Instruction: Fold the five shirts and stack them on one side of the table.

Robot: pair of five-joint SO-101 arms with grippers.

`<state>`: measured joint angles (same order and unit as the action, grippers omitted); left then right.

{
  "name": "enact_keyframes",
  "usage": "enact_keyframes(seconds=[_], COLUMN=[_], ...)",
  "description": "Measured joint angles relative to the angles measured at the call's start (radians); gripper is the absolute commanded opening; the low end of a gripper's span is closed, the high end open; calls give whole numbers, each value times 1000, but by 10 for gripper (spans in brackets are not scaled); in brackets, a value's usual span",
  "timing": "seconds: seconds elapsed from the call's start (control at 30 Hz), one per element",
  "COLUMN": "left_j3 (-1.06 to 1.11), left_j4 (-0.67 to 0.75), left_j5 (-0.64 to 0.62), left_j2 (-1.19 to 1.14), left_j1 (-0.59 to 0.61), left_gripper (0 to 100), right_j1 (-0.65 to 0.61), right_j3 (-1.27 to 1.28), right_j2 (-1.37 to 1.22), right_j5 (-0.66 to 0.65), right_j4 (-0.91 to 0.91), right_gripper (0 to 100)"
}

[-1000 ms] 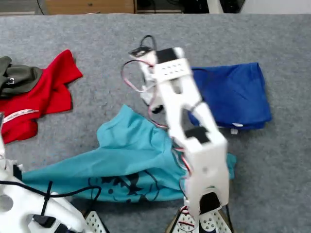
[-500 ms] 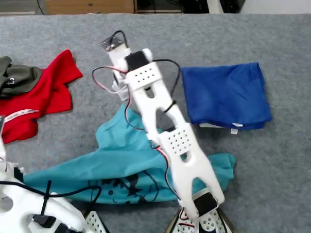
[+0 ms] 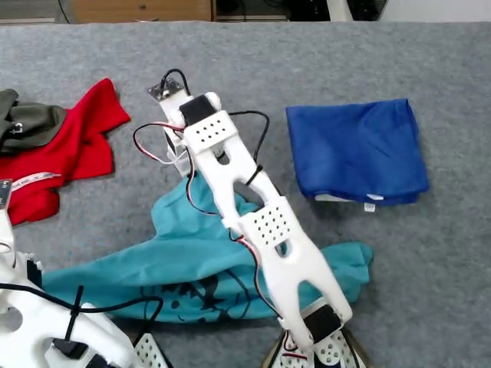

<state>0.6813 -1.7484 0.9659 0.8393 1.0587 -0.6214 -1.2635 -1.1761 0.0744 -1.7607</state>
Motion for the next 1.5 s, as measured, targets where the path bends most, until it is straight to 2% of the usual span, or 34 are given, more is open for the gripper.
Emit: enact_keyframes(seconds=[0.13, 0.37, 0.77, 0.93, 1.07, 1.2, 1.33, 1.5], left_j3=[0, 0, 0, 0, 0, -17, -163, -440], left_j4=[0, 0, 0, 86, 241, 388, 417, 419], left_j5=[0, 0, -15, -192, -434, -660, -809, -930], left_j2=[0, 0, 9, 14, 14, 14, 14, 14], left_j1=[0, -2, -8, -107, -238, -379, -480, -554], left_gripper=[19, 19, 19, 19, 19, 19, 19, 19], right_j1=[0, 6, 6, 5, 32, 135, 258, 348], right_j3=[-2, -15, 6, 8, 8, -25, -118, -184], right_j2=[-40, -66, -20, 133, 315, 526, 720, 922], right_j5=[0, 2, 2, 2, 32, 43, 46, 46], right_j4=[0, 0, 0, -2, -2, 8, 60, 138], right_gripper=[152, 0, 1, 1, 1, 1, 1, 1])
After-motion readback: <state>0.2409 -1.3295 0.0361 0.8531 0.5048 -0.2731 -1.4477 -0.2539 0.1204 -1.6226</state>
